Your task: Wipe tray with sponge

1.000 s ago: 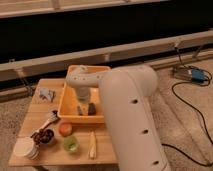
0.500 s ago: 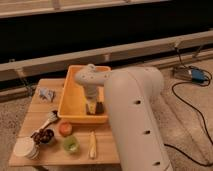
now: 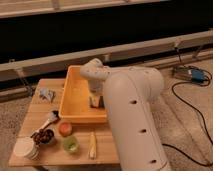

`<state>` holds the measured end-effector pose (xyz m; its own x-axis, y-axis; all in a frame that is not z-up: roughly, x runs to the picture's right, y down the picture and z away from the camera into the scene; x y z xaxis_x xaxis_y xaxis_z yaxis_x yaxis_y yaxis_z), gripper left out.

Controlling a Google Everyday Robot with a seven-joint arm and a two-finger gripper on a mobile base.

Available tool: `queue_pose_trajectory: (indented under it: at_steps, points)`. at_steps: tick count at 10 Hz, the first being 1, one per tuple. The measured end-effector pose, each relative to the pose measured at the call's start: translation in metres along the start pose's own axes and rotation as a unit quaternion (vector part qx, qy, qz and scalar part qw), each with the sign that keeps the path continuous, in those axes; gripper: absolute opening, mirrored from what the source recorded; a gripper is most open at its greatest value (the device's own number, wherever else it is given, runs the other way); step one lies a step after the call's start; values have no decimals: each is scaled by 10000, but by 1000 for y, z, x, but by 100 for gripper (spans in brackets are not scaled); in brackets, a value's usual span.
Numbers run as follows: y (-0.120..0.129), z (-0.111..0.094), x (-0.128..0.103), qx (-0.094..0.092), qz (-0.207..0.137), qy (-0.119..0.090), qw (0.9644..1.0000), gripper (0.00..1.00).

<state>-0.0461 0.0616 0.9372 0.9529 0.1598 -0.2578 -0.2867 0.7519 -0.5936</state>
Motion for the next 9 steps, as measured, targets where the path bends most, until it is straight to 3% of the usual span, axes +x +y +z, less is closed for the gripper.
queue_pose_trajectory:
  at_steps: [2, 6, 9]
  points:
    - [13, 2, 2, -36, -77, 35, 10000, 0]
    - [64, 1, -2, -177, -451, 49, 9988, 0]
    - [83, -8, -24, -196, -734, -127, 9970, 0]
